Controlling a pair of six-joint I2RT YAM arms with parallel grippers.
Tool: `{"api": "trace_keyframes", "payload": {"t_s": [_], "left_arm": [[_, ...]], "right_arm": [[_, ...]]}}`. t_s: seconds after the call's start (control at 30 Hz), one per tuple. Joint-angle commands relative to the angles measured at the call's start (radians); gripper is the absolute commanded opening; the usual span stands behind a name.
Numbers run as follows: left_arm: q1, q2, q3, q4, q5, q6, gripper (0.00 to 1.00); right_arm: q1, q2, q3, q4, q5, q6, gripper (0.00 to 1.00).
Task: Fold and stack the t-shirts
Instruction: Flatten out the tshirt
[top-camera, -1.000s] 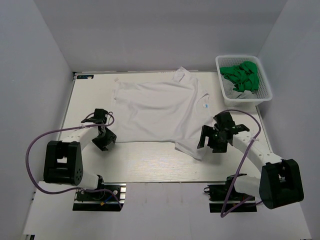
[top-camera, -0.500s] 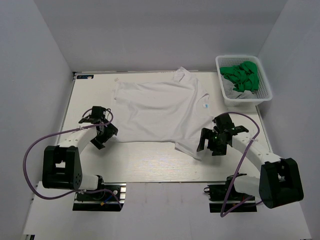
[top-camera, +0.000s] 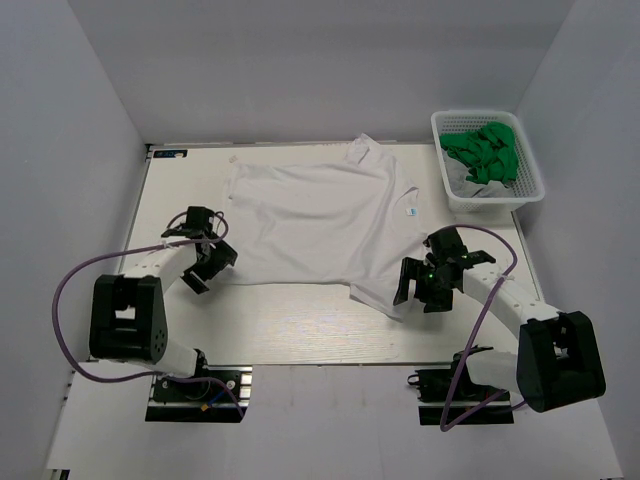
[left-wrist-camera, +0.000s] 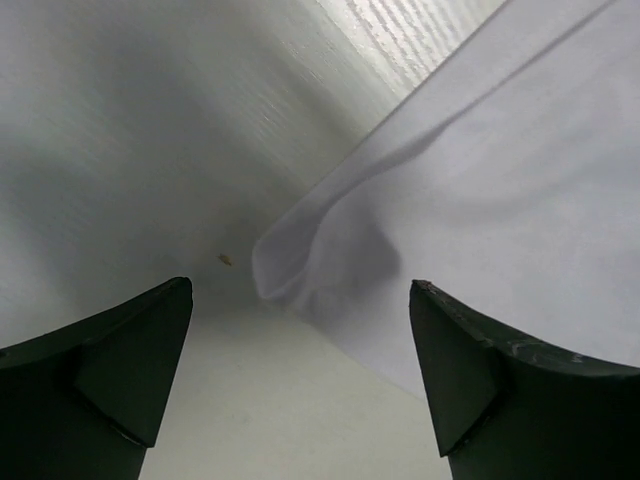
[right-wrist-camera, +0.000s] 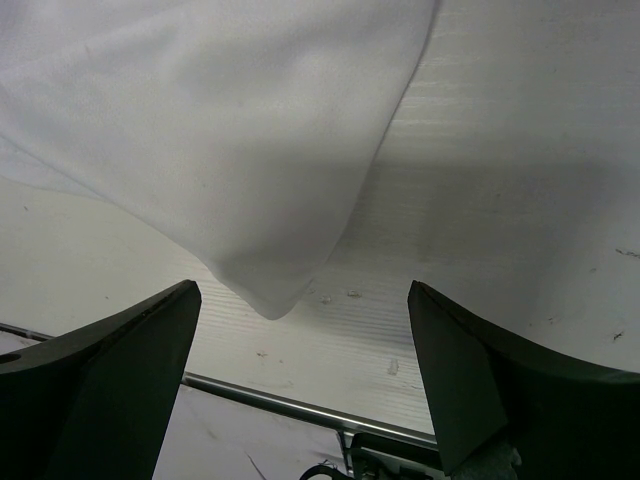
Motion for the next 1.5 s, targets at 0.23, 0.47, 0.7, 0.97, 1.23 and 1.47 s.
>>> {"api": "trace_keyframes", "payload": {"t_s": [0.23,0.47,0.7,0.97,1.23,1.47], "left_arm": [[0.006,0.071,-0.001,0.063,-0.026,-0.047,0.36],[0.006,0.118,0.008,0.031,-0.006,-0.057,0.00],[0.006,0.109,0.008,0.031,0.025,-0.057,0.00],[0.006,0.089,0.019,0.011,0.007,-0.057,0.00],[0.006,0.065,0.094,-0.041,0.026,-0.038,0.00],[-0.016,-0.145,0.354,-0.171,0.026,0.032,0.00]], "right_arm": [[0.003,-0.027,-0.003,-0.023,-0.008,0.004,0.90],[0.006,-0.035,-0.047,0.003,-0.046,0.027,0.90],[0.026,0.005,-0.057,0.050,-0.118,0.023,0.82],[0.046,0.099,-0.054,0.104,-0.126,0.029,0.58],[0.042,0.085,0.058,0.064,-0.126,0.018,0.00],[0.032,-0.050,0.460,-0.114,0.096,0.021,0.00]]}}
